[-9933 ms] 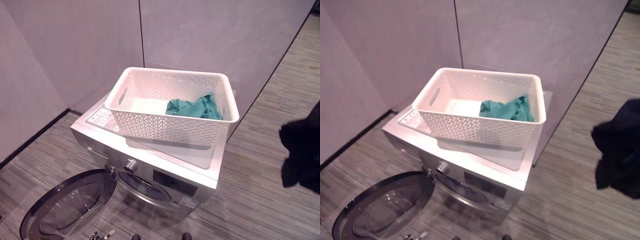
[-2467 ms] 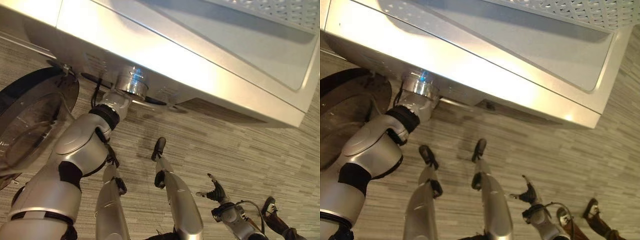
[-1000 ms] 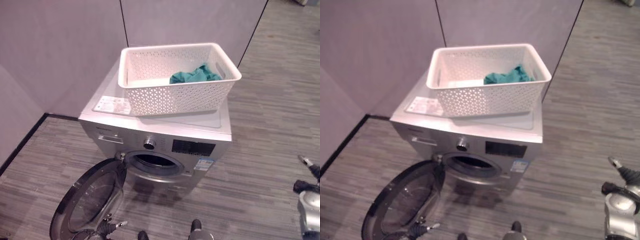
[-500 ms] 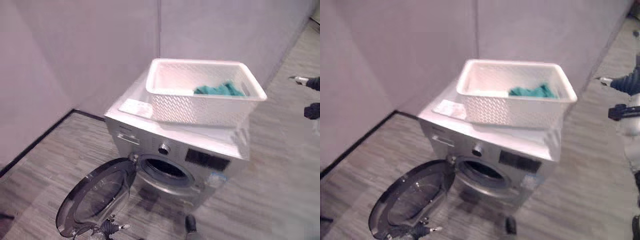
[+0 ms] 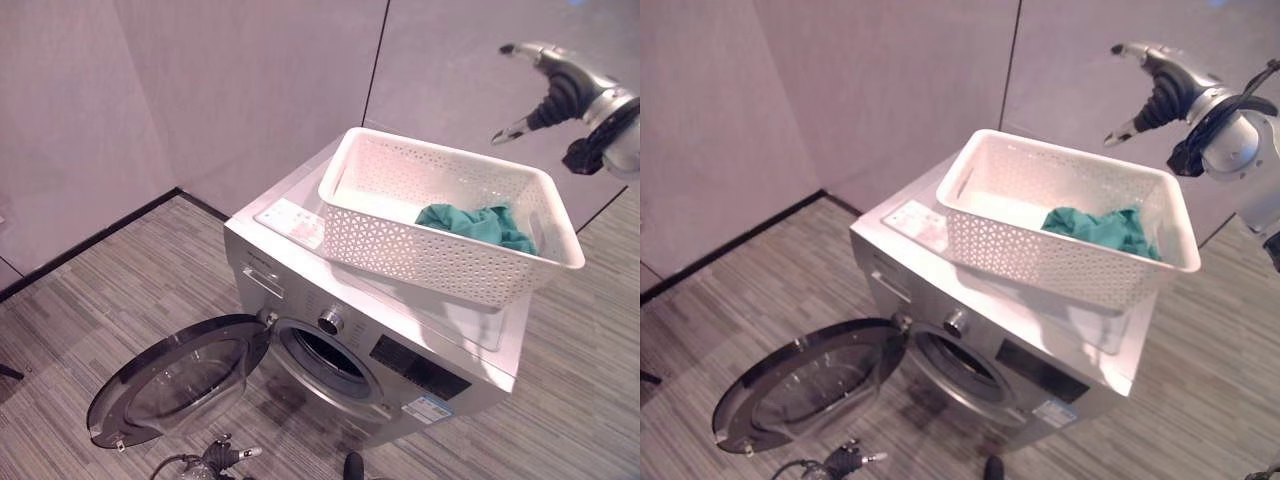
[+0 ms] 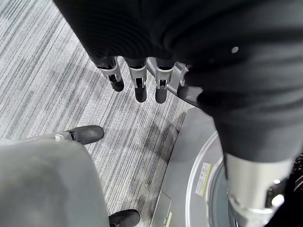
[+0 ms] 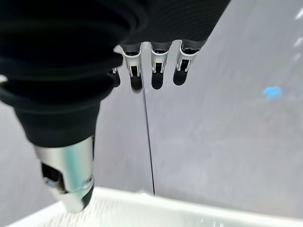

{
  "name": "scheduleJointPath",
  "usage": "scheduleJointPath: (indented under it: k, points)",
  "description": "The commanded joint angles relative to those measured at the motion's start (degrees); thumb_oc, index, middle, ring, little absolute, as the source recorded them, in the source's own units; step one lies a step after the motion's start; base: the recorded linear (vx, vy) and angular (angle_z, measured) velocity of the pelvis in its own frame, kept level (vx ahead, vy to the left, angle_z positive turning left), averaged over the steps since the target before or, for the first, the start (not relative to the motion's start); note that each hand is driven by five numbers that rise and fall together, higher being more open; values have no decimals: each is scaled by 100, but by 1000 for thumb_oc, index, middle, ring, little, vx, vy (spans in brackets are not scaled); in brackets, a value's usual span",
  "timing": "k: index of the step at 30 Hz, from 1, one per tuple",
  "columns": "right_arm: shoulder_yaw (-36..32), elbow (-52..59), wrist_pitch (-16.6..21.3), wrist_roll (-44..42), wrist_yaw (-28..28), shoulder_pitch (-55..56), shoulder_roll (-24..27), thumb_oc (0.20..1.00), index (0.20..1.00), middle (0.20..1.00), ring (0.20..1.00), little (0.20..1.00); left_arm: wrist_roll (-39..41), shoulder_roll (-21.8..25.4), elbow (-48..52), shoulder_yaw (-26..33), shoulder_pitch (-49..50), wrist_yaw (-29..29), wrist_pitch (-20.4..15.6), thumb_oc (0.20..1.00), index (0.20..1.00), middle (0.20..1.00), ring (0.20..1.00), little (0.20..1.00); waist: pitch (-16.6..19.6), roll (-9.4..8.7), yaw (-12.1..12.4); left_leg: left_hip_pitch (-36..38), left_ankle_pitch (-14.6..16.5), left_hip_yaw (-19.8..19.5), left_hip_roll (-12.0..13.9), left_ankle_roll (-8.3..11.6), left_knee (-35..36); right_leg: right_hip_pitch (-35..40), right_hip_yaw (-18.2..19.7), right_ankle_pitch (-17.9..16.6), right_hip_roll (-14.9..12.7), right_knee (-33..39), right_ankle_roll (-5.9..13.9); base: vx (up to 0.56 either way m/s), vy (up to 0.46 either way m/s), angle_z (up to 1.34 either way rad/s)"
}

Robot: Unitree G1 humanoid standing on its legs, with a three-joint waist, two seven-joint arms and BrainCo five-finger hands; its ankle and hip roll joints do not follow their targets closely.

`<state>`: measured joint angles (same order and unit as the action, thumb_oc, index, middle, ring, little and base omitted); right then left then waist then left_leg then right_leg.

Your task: Grab the laundry basket,head to the washer,open it,put in the laundry and shut it.

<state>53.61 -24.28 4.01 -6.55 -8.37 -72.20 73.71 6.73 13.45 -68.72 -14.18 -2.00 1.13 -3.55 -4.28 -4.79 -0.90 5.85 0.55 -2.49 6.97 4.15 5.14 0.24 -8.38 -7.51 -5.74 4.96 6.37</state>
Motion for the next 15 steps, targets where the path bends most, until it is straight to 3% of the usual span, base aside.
scheduleJointPath:
  k: [1,10,15]
  points:
    - [312,-206,71,-380,-315,-483,410,1000,1000,1000,1000,1000,8,253,-327,-13,117,276,-55,1000,1000,1000,1000,1000,144,-403,20,263,497,145,88,-26,-242,-122,61,492,-331,-431,267,14,-13,14]
    - [1218,198,167,-527,-1324,-573,1011,1000,1000,1000,1000,1000,-485,354,-465,92,302,459,-67,1000,1000,1000,1000,1000,199,-431,60,299,400,237,193,73,-113,-47,0,502,-262,-278,258,2,-5,-1]
    - [1397,142,148,-364,-1512,-460,1159,1000,1000,1000,1000,1000,-566,380,-432,66,336,494,-65,1000,1000,1000,1000,1000,190,-400,68,280,364,242,245,114,-82,-27,-55,514,-241,-222,250,4,-19,0]
